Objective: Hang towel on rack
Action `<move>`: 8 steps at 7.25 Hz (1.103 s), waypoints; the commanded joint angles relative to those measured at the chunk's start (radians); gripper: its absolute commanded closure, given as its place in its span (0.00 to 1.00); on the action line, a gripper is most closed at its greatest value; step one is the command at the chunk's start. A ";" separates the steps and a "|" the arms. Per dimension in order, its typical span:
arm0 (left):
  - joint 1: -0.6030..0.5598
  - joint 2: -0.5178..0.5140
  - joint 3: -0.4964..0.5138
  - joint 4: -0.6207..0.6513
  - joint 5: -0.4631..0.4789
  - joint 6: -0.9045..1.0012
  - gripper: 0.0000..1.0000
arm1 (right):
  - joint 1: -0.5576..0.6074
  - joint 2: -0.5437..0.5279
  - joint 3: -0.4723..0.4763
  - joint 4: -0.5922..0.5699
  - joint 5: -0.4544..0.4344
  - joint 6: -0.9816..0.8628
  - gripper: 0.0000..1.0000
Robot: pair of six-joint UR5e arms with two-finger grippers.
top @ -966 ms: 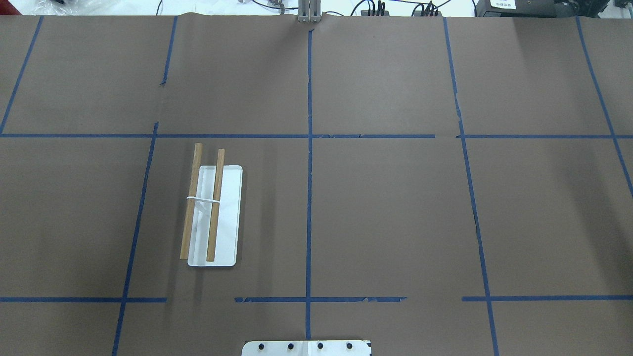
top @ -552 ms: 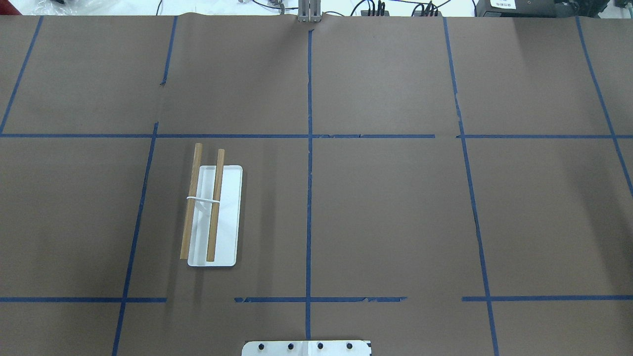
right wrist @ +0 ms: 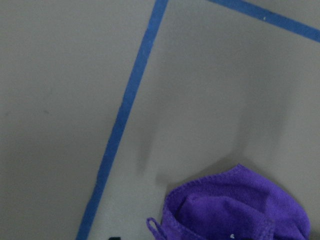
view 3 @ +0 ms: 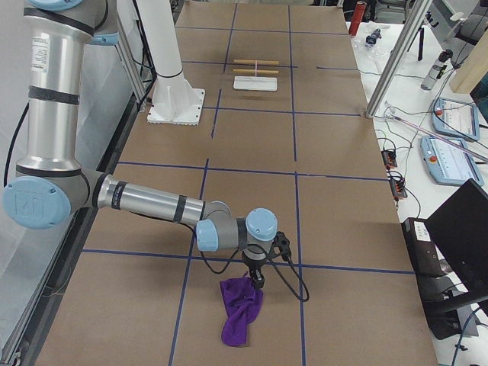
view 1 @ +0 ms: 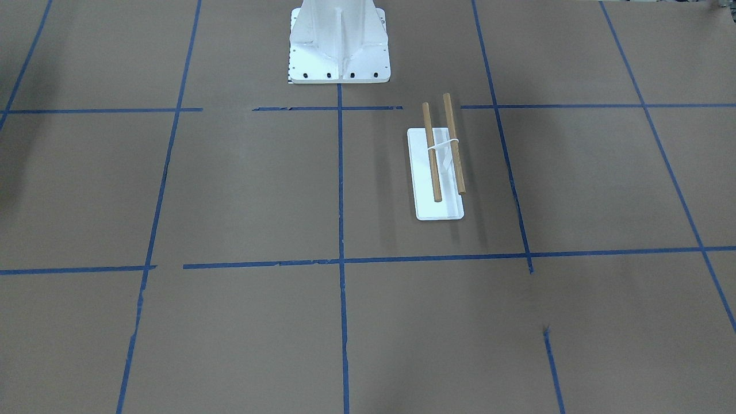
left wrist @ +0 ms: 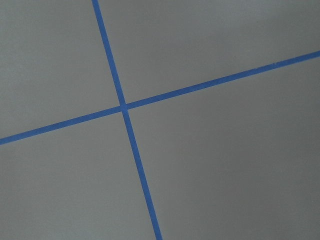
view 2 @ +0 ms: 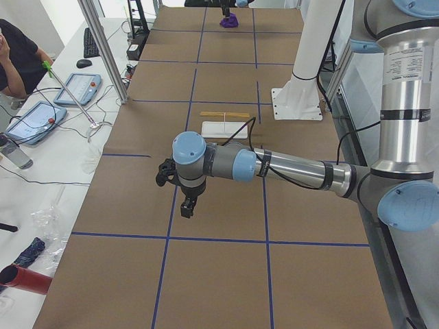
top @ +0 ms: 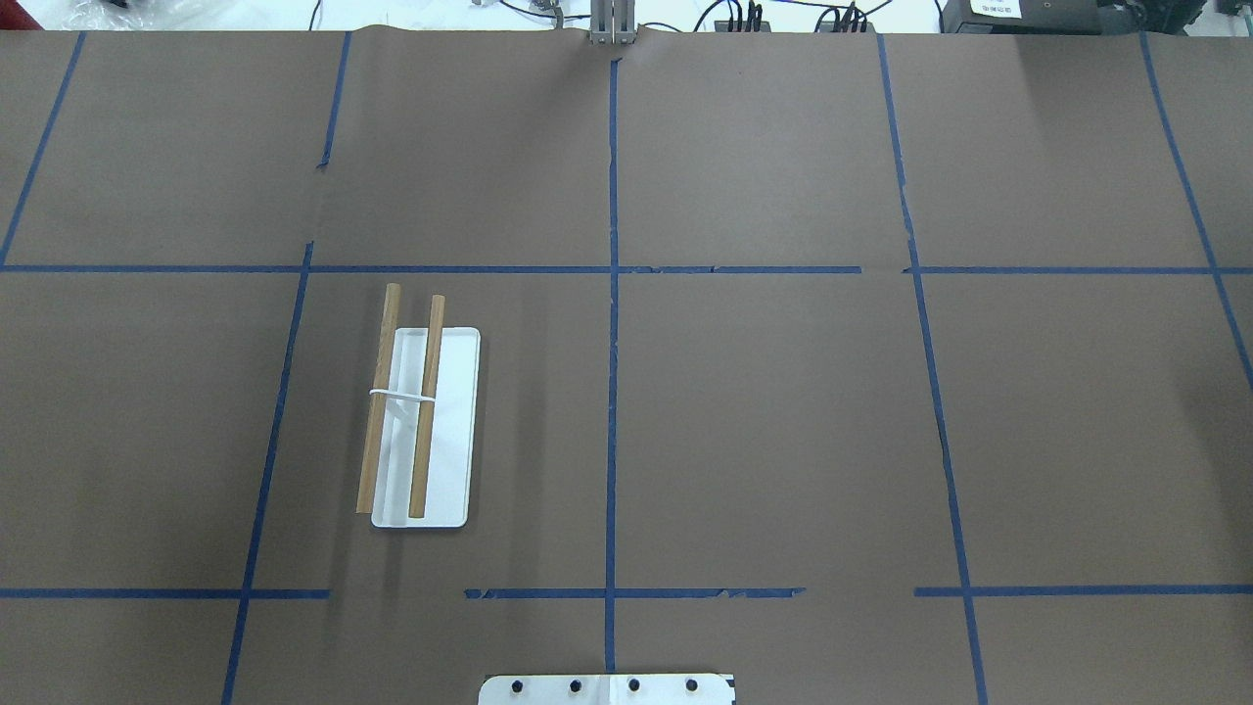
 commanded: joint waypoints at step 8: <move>-0.001 0.004 0.004 -0.001 -0.011 0.000 0.00 | 0.000 -0.039 -0.016 0.030 0.108 -0.041 1.00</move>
